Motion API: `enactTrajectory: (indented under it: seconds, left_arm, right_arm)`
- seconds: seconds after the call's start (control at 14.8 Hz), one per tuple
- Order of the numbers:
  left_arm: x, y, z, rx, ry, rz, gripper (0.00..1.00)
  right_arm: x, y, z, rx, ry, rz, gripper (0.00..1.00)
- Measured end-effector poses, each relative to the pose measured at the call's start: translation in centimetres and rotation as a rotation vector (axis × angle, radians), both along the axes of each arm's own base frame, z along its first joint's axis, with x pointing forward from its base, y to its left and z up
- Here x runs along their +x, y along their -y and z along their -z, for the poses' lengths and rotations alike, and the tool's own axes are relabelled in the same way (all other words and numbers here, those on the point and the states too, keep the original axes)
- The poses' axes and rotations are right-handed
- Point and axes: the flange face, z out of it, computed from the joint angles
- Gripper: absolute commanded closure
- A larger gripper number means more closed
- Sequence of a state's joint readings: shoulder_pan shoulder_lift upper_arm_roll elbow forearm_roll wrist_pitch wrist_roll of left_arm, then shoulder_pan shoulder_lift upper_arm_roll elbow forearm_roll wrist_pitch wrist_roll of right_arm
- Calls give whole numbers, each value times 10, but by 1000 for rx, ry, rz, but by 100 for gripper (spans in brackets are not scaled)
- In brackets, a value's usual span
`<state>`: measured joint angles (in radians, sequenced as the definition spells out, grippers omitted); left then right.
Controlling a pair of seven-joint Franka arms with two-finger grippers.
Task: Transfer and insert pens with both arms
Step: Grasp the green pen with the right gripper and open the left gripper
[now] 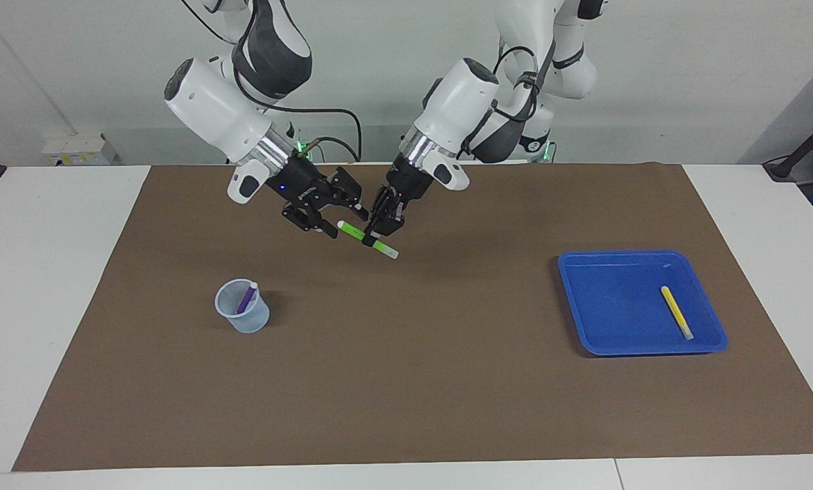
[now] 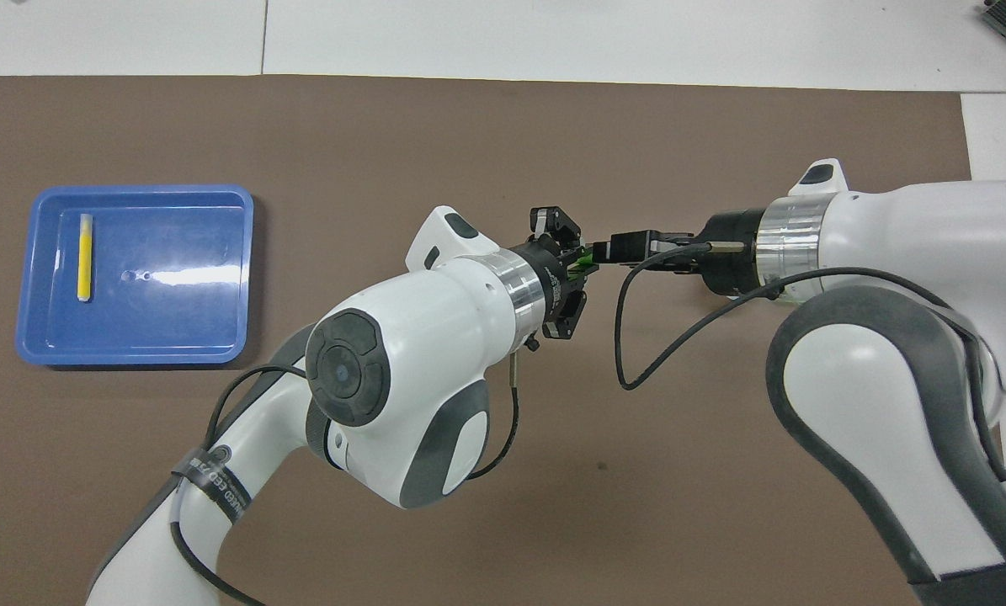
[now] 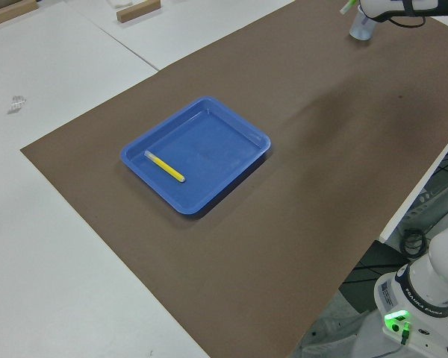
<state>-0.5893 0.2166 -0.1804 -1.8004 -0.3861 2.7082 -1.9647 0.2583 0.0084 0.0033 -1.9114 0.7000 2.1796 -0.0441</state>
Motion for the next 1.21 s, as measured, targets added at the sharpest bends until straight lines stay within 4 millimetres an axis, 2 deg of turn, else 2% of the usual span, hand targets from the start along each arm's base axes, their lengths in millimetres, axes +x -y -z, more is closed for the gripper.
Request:
enactTrajectory:
  seconds: [0.61, 0.94, 1.08, 1.15, 1.21]
  left_arm:
    - [-2, 2, 1, -5, 10, -1, 100]
    - [-4, 4, 2, -8, 13, -1, 100]
    - [-4, 4, 2, -9, 14, -2, 100]
    - [-4, 4, 2, -10, 15, -2, 83]
    - [-4, 4, 2, -10, 16, -2, 57]
  right_arm:
    - [-1, 2, 0, -26, 3, -32, 76]
    - [-1, 1, -1, -25, 1, -38, 99]
    - [-1, 1, -1, -26, 3, -39, 100]
    - [-1, 1, -1, -26, 5, -41, 100]
    - [-1, 1, -2, -26, 6, -43, 100]
